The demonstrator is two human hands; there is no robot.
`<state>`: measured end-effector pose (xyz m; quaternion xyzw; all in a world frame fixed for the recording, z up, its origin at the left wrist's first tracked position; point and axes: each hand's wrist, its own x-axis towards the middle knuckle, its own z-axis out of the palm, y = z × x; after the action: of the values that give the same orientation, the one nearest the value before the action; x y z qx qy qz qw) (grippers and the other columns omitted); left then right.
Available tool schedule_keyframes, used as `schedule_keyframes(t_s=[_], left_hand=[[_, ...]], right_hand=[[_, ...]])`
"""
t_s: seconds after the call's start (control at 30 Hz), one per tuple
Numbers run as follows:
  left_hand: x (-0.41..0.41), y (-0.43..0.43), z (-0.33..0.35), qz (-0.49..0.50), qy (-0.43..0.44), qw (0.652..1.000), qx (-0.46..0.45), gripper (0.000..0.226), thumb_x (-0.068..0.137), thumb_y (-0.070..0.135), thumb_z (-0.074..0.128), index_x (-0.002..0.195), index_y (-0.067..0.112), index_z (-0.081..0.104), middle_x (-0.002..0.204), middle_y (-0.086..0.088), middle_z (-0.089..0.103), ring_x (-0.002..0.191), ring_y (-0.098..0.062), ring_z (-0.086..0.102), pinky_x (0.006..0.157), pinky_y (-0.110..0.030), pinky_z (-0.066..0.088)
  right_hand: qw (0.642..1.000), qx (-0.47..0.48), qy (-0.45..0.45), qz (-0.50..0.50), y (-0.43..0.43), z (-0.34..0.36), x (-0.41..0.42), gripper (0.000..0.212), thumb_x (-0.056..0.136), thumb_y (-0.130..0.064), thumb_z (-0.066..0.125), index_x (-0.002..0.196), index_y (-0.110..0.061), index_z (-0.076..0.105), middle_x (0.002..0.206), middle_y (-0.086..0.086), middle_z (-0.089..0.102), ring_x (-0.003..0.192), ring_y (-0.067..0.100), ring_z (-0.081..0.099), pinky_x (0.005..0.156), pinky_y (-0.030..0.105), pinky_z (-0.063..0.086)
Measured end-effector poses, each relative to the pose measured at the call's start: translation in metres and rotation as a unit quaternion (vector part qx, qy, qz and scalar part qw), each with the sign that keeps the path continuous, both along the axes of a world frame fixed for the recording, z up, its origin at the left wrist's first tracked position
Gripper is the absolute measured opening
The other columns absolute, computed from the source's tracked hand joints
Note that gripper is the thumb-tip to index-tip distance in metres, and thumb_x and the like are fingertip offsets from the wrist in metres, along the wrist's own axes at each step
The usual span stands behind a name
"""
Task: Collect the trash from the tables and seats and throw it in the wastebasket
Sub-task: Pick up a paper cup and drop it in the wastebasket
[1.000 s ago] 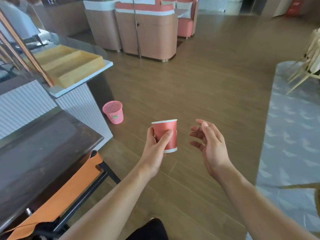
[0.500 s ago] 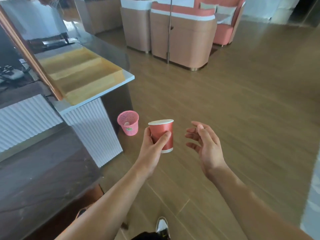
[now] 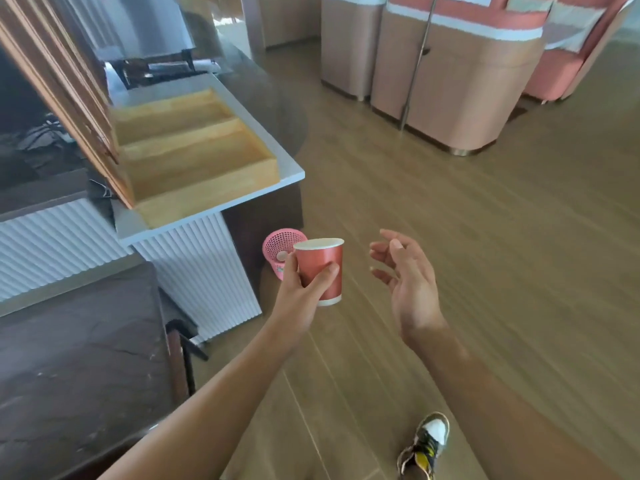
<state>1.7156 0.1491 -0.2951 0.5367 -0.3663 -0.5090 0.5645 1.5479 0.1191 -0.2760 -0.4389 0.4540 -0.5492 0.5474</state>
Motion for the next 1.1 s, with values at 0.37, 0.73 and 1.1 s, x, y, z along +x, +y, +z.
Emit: schedule_keyframes(t_s=[0.37,0.73,1.1], left_hand=[[-0.096,-0.173,-0.028,0.109,-0.013,0.994,0.015,0.039,0.093,0.03,0.078,0.122,0.042,0.055,0.102,0.025,0.073,0.095,0.006,0.071,0.083,-0.017,0.058],[-0.114,-0.301,-0.052,0.186,-0.007,0.982,0.044,0.049,0.085,0.034,0.076,0.13,0.034,0.056,0.124,-0.001,0.07,0.102,-0.003,0.071,0.084,-0.021,0.057],[-0.068,-0.426,-0.097,0.218,0.026,0.973,0.072,0.053,0.083,0.035,0.078,0.132,0.035,0.056,0.109,0.016,0.075,0.104,-0.004,0.072,0.087,-0.022,0.058]], right_hand=[[0.994,0.017,0.009,0.11,-0.215,-0.008,-0.094,0.039,0.082,-0.062,0.061,0.11,-0.04,0.076,0.108,-0.006,0.075,0.105,0.008,0.069,0.094,0.037,0.053],[0.977,0.044,0.013,0.207,-0.369,-0.036,-0.083,0.043,0.081,-0.062,0.061,0.113,-0.036,0.075,0.113,0.002,0.073,0.109,0.014,0.068,0.094,0.039,0.053],[0.966,0.055,0.051,0.249,-0.501,-0.069,-0.022,0.034,0.084,-0.062,0.06,0.108,-0.046,0.077,0.112,-0.001,0.074,0.11,0.014,0.069,0.093,0.037,0.053]])
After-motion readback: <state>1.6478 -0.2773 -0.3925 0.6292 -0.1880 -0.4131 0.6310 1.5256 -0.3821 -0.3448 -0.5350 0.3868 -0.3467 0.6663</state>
